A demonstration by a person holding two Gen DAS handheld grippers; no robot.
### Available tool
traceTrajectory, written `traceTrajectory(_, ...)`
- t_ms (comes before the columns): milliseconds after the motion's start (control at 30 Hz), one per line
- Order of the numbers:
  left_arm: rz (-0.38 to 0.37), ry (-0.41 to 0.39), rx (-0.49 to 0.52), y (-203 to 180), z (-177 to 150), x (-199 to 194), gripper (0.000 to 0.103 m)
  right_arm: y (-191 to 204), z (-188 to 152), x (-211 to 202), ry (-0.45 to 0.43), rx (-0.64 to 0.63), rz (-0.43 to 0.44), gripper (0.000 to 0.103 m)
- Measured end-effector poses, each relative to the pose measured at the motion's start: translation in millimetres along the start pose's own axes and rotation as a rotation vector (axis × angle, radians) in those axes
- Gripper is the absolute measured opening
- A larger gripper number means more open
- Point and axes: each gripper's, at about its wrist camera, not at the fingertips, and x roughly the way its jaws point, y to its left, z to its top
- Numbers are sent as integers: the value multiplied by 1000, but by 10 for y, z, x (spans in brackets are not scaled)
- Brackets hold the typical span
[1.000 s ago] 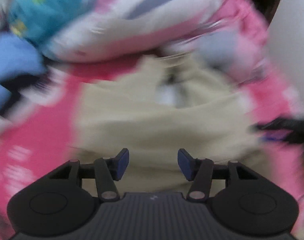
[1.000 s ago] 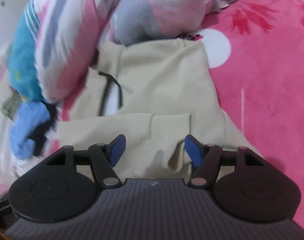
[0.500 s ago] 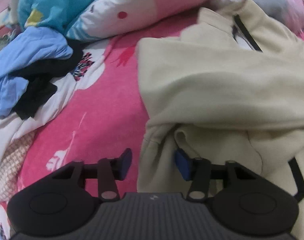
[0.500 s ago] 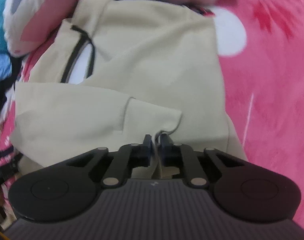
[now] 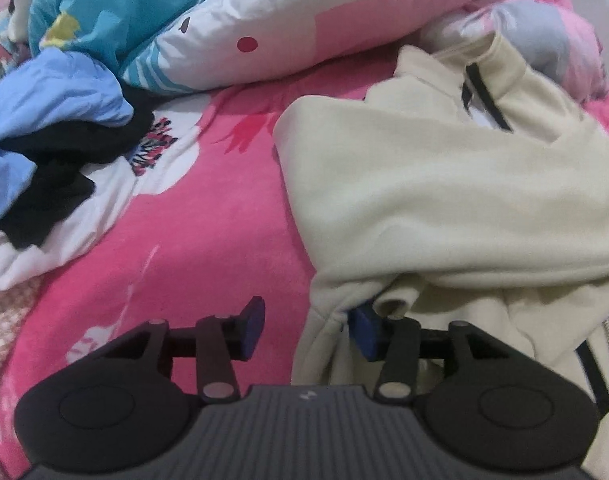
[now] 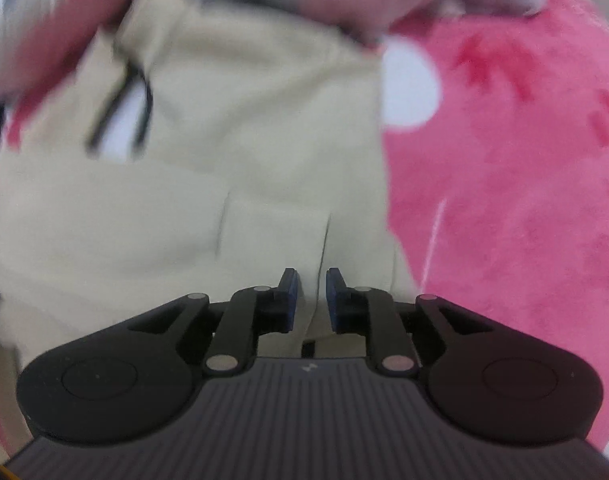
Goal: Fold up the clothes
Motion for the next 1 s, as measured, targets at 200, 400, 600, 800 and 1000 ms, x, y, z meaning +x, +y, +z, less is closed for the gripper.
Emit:
traceTrajectory(200,-143,-20,-55,278,-3,11,56,851,240,-341,-121,-190,260,49)
traceTrajectory(400,-303,-52,-54,518,-27,72,50,2422,681,374,-17,-572,540,52)
traceTrajectory(600,-375,-82,-27,506,-108,170,17,3286,878,1089,121,-736,484,45)
traceTrajectory(800,-283,-166,-211,465,-265,-160,10,3248,871,961,33,-654,540,4)
traceTrajectory(1000,-224,-140,-381,438,-398,-187,10,2988,709,1103,-93,-537,650,4)
